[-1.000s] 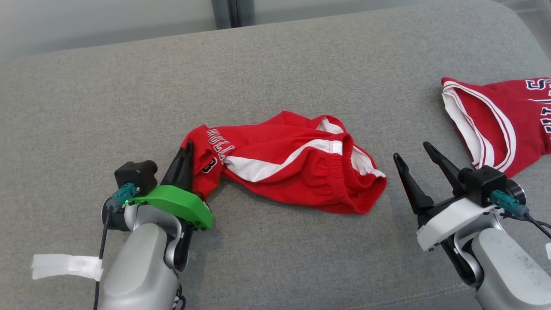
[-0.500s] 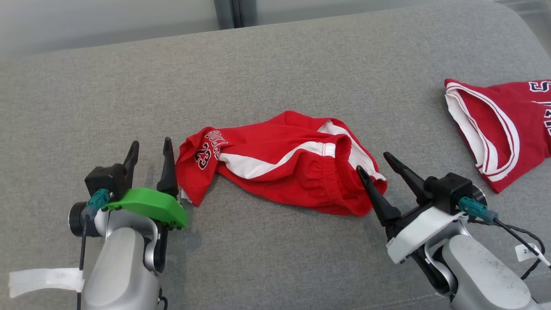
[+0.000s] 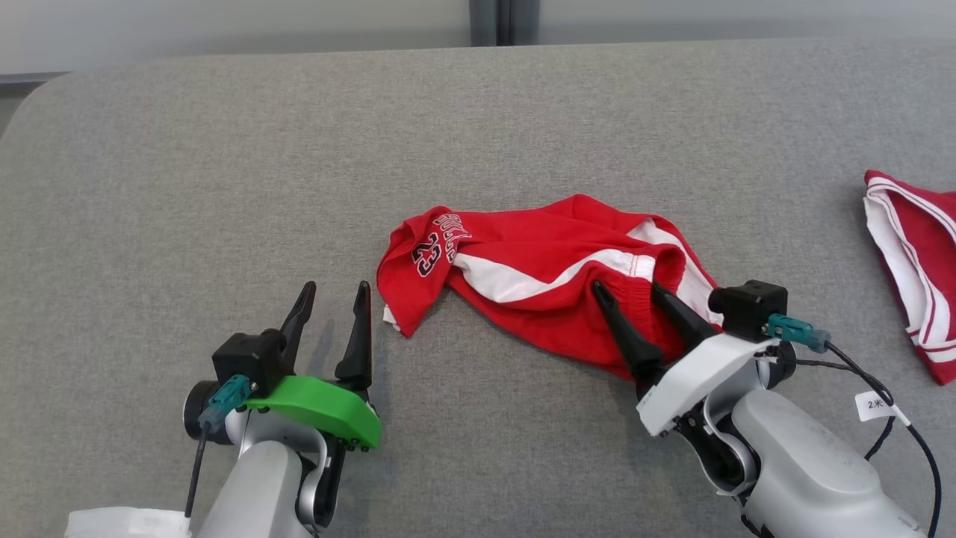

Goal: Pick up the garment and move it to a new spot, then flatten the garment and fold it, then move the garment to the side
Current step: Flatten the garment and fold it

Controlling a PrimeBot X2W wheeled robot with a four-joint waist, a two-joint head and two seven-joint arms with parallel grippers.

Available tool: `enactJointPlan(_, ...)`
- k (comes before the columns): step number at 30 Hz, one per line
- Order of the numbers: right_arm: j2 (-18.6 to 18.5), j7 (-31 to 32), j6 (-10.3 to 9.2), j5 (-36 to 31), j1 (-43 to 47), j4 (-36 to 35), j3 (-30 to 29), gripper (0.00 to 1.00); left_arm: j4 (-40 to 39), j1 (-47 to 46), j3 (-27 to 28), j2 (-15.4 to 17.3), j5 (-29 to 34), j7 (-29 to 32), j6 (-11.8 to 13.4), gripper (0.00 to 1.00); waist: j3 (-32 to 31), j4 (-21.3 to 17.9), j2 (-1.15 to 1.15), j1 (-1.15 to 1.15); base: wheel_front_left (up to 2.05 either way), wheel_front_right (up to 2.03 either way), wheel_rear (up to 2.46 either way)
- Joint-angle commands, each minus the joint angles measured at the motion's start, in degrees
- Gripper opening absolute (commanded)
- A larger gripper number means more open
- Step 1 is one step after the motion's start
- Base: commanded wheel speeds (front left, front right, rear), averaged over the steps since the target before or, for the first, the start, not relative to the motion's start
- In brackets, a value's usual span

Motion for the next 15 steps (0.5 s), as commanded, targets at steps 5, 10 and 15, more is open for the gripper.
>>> enactJointPlan(5, -0.9, -0.1, -0.03, 4.8, -2.1, 2.0, 2.6, 0.0, -0.8, 1.4, -0.2, 0.1, -0.7, -0.2, 0.4, 1.0, -0.5, 2.4, 0.0, 0.0, 0.0, 0.0, 0.0)
enactJointPlan(10, -2.8, -0.1, -0.03, 5.8, -1.4, 0.9, 3.3, 0.0, -1.0, 2.0, -0.6, 0.1, -1.0, -0.2, 0.2, 1.0, -1.1, 1.1, 0.0, 0.0, 0.0, 0.0, 0.0)
enactJointPlan(15, -5.6, -0.1, -0.03, 6.4, 1.9, -1.1, 3.4, 0.0, -0.8, 3.0, -1.9, 0.2, -1.7, -0.2, -0.7, 1.0, -2.7, -1.1, 0.0, 0.0, 0.0, 0.0, 0.0)
